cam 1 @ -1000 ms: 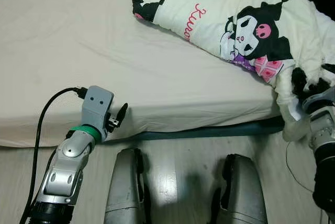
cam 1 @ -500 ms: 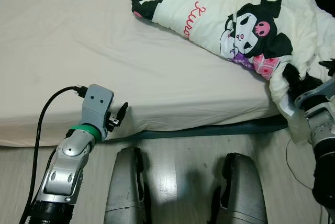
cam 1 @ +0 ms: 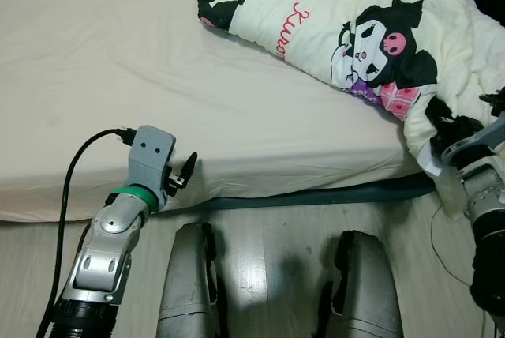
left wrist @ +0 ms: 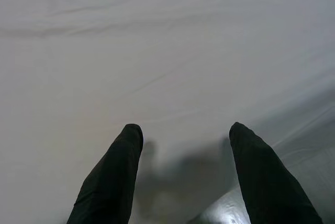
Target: Clean up the room
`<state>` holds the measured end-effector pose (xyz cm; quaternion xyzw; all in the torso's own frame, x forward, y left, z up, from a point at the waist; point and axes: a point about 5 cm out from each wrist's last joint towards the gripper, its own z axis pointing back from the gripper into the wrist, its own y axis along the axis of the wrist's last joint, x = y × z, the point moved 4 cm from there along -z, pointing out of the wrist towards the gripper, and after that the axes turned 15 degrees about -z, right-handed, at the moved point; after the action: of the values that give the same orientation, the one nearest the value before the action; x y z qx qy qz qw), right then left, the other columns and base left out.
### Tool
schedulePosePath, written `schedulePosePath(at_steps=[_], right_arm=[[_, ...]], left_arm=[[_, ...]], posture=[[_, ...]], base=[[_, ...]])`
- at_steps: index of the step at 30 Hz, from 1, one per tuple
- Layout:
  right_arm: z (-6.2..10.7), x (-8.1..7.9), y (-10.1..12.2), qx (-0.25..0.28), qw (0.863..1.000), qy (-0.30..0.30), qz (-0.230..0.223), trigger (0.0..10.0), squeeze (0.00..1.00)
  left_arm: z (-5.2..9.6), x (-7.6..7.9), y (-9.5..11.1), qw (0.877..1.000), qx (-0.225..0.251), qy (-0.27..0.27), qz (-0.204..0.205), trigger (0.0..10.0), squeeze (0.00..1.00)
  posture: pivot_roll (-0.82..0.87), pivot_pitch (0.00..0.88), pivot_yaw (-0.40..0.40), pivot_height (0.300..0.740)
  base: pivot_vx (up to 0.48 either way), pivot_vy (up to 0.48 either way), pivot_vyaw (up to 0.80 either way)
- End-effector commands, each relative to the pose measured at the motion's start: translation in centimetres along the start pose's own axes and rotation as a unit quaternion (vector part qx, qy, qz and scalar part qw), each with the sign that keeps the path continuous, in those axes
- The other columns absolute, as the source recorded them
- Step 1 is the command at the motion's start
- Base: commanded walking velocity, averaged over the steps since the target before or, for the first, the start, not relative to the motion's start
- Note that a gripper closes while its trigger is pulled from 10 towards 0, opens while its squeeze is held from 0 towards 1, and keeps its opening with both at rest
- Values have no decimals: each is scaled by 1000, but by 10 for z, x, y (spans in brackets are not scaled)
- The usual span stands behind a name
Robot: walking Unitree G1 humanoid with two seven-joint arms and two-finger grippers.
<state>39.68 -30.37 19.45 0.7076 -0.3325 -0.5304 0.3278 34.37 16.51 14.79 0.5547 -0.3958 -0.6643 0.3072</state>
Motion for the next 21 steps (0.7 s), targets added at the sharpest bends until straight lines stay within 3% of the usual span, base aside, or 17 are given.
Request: schedulePosePath(at_steps=[1,5,21], right_arm=[[1,-3,-17,-33,999,15,-4,0,0],[-7,-21,-25,-55,997,57,4,0,0],[-11,-32,-32,-82,993,88,11,0,0]], left_arm=[[3,3,-11,1000,-17,-3,-2,10000,0],[2,3,-12,1000,-18,-2,1,10000,0],[5,6,-17,1000,-21,1,5,10000,0]], posture=[[195,282,133,546],[192,279,123,546],[177,270,107,546]], base=[[0,0,0],[0,0,0],[0,0,0]])
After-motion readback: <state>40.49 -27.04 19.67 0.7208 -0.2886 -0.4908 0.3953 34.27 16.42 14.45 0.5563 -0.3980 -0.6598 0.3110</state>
